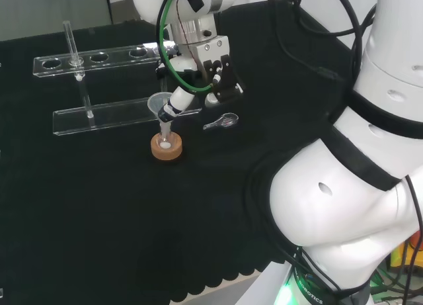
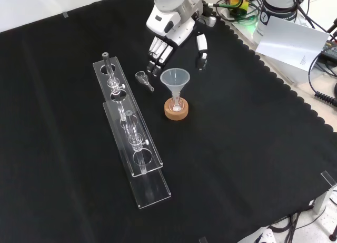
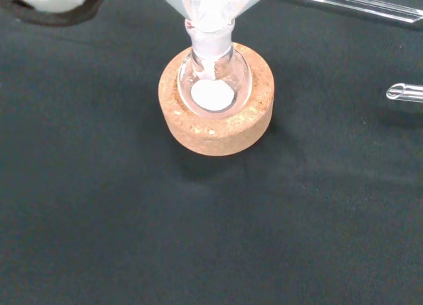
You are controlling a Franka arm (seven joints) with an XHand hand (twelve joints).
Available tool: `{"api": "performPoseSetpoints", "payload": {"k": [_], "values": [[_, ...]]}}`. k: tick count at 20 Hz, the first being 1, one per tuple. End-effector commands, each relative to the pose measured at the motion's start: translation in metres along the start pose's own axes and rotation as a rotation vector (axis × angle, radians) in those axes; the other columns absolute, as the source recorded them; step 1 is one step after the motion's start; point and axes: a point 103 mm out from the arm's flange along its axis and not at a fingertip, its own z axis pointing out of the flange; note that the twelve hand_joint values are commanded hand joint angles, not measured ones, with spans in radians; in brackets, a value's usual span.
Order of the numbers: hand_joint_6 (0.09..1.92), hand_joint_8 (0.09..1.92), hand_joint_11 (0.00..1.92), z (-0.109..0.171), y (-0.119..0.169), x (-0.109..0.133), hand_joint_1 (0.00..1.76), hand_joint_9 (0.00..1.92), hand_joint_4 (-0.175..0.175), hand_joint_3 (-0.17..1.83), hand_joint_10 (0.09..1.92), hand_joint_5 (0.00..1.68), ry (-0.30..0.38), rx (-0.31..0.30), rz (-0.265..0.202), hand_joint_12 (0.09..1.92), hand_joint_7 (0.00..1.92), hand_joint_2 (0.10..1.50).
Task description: Remove the funnel from the round-bottom flask.
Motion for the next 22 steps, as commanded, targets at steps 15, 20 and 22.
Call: {"api": "performPoseSetpoints", "payload": {"k": [15,20,22], "values": [[0.09,0.15,0.34,0.019,0.02,0.002,0.69,0.12,-0.061,0.38,0.82,0.0,-0.06,-0.001,-0.006,1.34,0.0,0.64],[0.09,0.25,0.34,0.024,0.025,0.001,0.7,0.22,-0.064,0.38,0.78,0.0,-0.053,0.003,-0.015,1.35,0.0,0.64],[0.09,0.3,0.34,0.027,0.026,0.002,0.7,0.26,-0.066,0.38,0.77,0.0,-0.046,0.003,-0.017,1.35,0.0,0.64]]}}
